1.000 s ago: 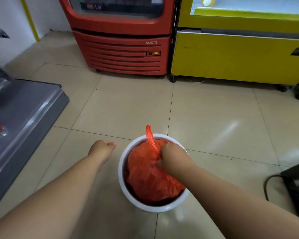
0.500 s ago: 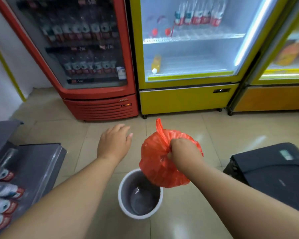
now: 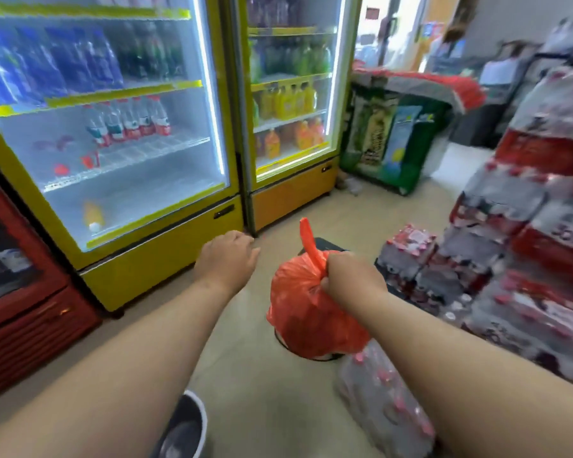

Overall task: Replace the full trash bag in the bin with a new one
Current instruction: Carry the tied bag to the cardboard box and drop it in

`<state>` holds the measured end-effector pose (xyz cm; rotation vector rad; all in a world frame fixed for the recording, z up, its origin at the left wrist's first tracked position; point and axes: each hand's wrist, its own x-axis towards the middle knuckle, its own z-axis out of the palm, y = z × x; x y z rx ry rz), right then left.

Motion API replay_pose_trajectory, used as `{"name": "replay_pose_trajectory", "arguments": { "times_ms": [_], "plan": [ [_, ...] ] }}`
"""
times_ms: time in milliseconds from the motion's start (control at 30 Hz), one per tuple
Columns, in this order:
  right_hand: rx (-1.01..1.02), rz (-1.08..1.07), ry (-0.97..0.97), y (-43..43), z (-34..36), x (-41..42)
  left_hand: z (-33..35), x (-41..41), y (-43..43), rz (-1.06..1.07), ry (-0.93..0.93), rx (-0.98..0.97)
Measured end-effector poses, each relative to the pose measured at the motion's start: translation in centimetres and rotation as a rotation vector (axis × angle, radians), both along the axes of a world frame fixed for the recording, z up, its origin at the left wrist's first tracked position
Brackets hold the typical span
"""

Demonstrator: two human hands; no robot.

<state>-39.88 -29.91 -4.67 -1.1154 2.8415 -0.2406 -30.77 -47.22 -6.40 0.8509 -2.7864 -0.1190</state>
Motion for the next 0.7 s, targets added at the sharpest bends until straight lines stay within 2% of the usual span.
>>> {"name": "replay_pose_trajectory", "arguments": {
  "times_ms": [333,500,700],
  "plan": [
    [-0.029,-0.6,-0.04,29.2,0.1,-2.6,1.6,-11.0,26.6,-0.555,-0.048,-0.027],
    [-0.046,-0.84,-0.039,46.6,-0.1,-0.1,0.6,-13.4,44.6,-0.812,-0.098,-0.038],
    [-0.02,-1.152,-0.062,70.3,-0.3,6.6,-1.1,-12.5,70.2,-1.135,-0.12,-0.059]
  ]
}}
